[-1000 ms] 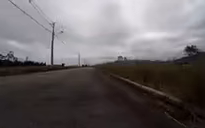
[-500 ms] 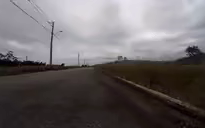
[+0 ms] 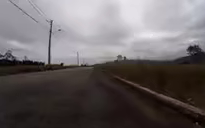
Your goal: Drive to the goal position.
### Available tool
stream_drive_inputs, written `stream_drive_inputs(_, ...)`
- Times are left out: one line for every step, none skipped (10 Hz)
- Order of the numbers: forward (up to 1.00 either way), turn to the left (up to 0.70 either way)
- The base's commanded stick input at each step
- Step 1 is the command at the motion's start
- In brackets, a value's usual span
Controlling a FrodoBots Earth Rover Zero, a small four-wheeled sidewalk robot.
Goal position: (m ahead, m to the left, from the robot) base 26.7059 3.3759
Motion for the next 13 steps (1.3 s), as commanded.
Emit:
stream_drive_inputs(0.70, 0.05)
stream_drive_inputs(0.70, 0.14)
stream_drive_inputs(0.70, 0.14)
stream_drive_inputs(0.70, 0.14)
stream_drive_inputs(0.70, 0.14)
stream_drive_inputs(0.70, 0.14)
stream_drive_inputs(0.70, 0.14)
stream_drive_inputs(0.70, 0.14)
stream_drive_inputs(0.70, 0.14)
stream_drive_inputs(0.70, 0.14)
stream_drive_inputs(0.70, 0.09)
stream_drive_inputs(0.70, 0.00)
stream_drive_inputs(0.70, 0.00)
